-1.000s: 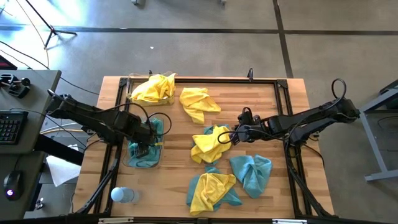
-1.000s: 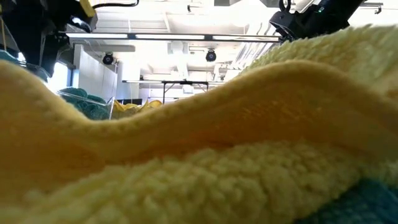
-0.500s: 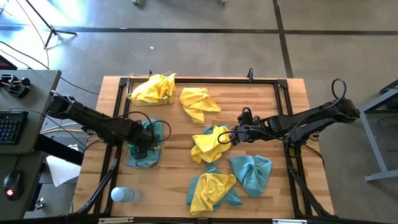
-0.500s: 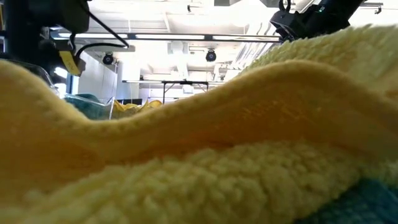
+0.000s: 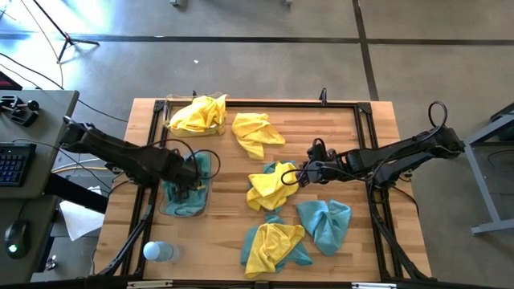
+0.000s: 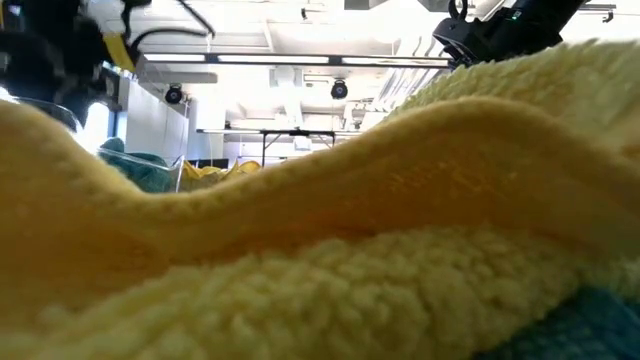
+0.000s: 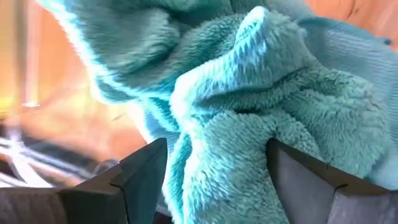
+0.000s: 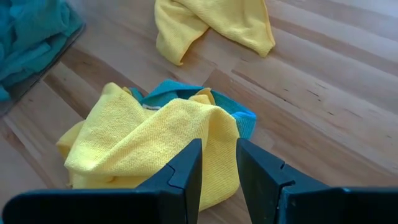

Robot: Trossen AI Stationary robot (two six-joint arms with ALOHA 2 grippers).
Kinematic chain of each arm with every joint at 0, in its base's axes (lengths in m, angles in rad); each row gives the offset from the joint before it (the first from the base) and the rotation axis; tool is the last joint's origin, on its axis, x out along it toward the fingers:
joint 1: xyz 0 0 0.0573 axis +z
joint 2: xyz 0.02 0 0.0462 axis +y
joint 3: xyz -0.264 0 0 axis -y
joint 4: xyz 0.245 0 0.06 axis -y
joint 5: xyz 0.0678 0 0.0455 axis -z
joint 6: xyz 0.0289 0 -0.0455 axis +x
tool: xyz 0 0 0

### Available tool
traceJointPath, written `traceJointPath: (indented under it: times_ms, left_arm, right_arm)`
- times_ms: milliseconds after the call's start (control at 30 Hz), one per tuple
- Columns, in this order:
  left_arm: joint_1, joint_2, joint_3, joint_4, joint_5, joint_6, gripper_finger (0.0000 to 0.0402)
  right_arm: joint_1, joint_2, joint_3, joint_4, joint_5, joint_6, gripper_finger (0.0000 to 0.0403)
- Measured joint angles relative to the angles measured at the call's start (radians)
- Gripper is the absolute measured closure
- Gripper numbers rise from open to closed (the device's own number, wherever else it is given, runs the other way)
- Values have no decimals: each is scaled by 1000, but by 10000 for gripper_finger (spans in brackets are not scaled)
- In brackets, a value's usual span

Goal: Sort microfiber towel by color & place in baskets
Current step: Put the blue microfiber cloth into the bottom transparent bin

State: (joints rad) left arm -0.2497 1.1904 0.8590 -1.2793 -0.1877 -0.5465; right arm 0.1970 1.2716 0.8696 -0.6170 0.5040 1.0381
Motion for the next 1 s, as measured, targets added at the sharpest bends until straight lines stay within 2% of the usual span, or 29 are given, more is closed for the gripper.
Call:
traceJointPath:
  times_ms: [300,467,633,800,1000]
  left_arm:
    - [0,-1,185,-125,-19,8,142]
    - [1,-1,207,-230,-118,-80,142]
    - [0,-2,165,-205,-74,-87,142]
    - [-15,-1,41,-112,25,-45,142]
    - [-14,0,-102,9,29,-47,142]
  right_arm:
    - [0,0,0,0,-3,27,309]
    - [0,0,0,0,-3,36,309]
    - [0,0,0,1,-7,39,309]
    - [0,0,0,1,-6,39,309]
    - [0,0,0,1,-6,38,309]
